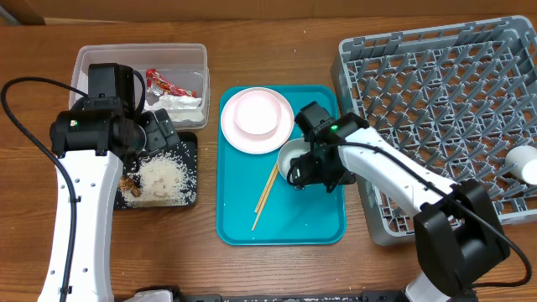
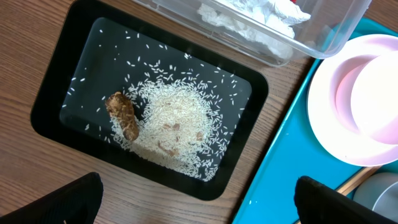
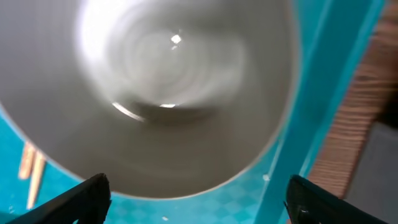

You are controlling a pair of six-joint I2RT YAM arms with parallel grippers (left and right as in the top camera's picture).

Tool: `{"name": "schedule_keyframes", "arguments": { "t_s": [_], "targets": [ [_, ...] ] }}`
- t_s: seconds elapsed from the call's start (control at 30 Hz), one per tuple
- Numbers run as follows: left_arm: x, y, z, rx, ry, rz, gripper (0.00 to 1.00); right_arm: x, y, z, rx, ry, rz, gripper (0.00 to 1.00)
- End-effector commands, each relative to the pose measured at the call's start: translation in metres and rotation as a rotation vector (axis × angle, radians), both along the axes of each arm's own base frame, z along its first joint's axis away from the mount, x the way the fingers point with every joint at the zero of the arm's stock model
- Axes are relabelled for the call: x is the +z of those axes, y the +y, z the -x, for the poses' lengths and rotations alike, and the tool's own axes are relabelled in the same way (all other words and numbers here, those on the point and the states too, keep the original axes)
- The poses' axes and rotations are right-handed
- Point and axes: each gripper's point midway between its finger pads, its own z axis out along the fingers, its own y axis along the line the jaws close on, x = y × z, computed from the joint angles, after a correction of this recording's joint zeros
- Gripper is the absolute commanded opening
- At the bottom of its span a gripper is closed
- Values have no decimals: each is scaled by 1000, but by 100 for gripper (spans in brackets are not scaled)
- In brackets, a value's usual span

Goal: Sort waste into correct bins and load items into the dishwasher
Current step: 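Reach the right gripper to the white bowl and grasp its rim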

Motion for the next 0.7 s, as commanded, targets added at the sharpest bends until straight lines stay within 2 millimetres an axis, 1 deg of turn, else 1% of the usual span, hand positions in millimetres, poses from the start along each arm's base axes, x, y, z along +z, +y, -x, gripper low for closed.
{"name": "schedule_keyframes", "arguments": {
  "t_s": [0.0, 0.1, 0.2, 0.3, 0.4, 0.47, 0.6, 0.63, 0.67],
  "targets": [
    [5, 2, -2, 12, -16, 0, 100, 29, -9, -28, -59, -136, 6, 98],
    [5, 2, -2, 12, -16, 0, 100, 32, -19, -47, -102, -191, 2, 100],
    [5, 2, -2, 12, -16, 0, 100, 26, -25, -57, -131, -196, -7, 96],
    [5, 2, -2, 12, -16, 0, 100, 16, -24, -57, -134, -167, -8, 93],
    [5, 2, -2, 12, -16, 0, 100, 3, -18, -52, -125, -135, -31, 88],
    [5, 2, -2, 12, -16, 0, 100, -4, -14, -47, -117, -113, -43, 83],
    [4, 2, -2, 12, -16, 0, 100, -7, -11, -45, -108, -109, -44, 67],
    [4, 2, -2, 12, -15, 0, 100, -7, -11, -45, -107, -109, -44, 59],
    [4, 2, -2, 12, -15, 0, 100, -7, -11, -45, -107, -109, -44, 55]
  ]
}}
